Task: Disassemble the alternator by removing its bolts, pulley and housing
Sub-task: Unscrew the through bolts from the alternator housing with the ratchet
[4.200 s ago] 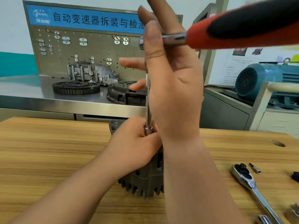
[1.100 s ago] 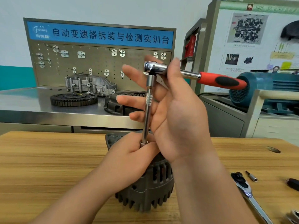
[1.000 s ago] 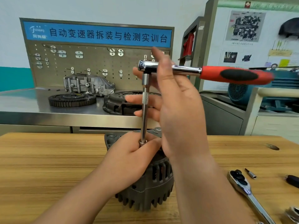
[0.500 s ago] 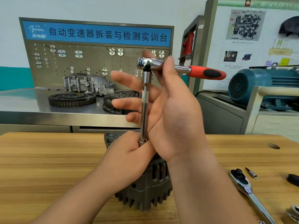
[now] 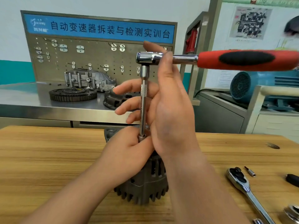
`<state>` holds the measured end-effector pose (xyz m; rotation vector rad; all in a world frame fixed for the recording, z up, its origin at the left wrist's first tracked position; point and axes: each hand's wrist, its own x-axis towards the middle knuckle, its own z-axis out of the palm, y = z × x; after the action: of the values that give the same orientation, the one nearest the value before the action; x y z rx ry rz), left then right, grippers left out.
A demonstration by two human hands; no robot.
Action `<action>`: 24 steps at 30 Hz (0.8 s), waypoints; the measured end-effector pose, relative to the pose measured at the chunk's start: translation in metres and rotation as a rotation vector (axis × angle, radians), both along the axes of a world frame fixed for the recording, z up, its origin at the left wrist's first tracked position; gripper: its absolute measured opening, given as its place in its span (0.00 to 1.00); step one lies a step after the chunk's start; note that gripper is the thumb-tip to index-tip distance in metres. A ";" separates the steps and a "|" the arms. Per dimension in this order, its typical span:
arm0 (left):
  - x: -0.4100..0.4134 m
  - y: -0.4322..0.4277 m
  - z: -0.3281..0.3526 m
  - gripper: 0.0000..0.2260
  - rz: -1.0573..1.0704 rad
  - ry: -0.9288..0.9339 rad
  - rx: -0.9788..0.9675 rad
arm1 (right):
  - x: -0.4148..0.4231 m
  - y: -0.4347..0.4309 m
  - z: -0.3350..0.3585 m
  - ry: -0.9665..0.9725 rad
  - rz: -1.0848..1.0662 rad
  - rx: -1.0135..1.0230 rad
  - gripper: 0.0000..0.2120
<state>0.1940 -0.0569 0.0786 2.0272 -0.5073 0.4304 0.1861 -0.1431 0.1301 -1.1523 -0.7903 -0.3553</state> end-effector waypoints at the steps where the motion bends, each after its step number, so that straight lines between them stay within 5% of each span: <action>1: 0.000 0.000 0.000 0.16 -0.012 -0.001 0.018 | 0.001 -0.002 0.000 0.040 0.058 0.014 0.18; 5: -0.001 0.000 0.000 0.12 -0.022 -0.024 0.036 | 0.004 -0.007 0.000 0.160 0.214 0.024 0.23; 14: -0.001 0.000 0.000 0.13 -0.043 -0.022 -0.033 | 0.002 0.004 -0.004 -0.103 -0.150 0.001 0.19; 24: -0.002 0.001 -0.002 0.13 -0.016 -0.038 0.024 | 0.004 -0.007 0.000 0.178 0.156 0.091 0.20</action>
<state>0.1924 -0.0558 0.0770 2.0398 -0.5542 0.4552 0.1900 -0.1499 0.1297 -1.0144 -0.6953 -0.1553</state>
